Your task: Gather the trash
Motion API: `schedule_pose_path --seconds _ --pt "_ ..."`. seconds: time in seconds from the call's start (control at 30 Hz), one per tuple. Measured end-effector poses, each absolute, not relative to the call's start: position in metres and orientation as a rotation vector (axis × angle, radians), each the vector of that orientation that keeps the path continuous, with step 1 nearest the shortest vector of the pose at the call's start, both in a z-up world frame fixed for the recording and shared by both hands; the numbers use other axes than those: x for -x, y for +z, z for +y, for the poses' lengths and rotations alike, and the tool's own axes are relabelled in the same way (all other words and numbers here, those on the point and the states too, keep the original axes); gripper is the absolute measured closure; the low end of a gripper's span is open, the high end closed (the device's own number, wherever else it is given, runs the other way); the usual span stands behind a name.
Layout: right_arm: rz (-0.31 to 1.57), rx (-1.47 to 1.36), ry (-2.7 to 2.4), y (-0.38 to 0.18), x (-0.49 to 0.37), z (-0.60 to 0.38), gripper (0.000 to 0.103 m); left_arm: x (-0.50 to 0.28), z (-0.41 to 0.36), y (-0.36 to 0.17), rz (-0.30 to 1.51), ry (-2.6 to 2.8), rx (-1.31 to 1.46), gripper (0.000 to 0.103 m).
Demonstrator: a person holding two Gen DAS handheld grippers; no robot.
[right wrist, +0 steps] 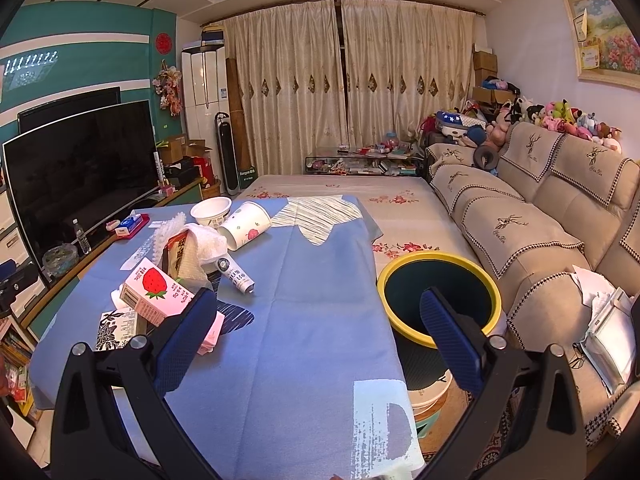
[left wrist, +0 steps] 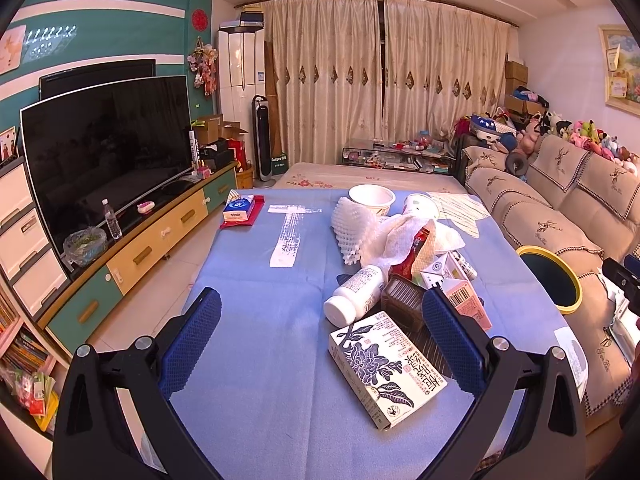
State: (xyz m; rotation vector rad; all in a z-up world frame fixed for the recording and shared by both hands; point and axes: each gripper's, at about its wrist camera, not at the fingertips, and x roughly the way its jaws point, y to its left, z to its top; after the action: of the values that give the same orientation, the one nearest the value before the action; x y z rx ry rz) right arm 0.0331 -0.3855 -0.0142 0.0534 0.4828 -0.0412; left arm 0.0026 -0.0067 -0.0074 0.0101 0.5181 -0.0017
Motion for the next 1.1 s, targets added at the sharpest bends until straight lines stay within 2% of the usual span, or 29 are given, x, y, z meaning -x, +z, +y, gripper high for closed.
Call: schedule_pose_path --seconds 1.1 --pt "0.497 -0.061 -0.03 -0.0206 -0.0353 -0.3815 0.006 -0.0048 -0.0112 -0.0157 0.535 -0.004 -0.018 0.004"
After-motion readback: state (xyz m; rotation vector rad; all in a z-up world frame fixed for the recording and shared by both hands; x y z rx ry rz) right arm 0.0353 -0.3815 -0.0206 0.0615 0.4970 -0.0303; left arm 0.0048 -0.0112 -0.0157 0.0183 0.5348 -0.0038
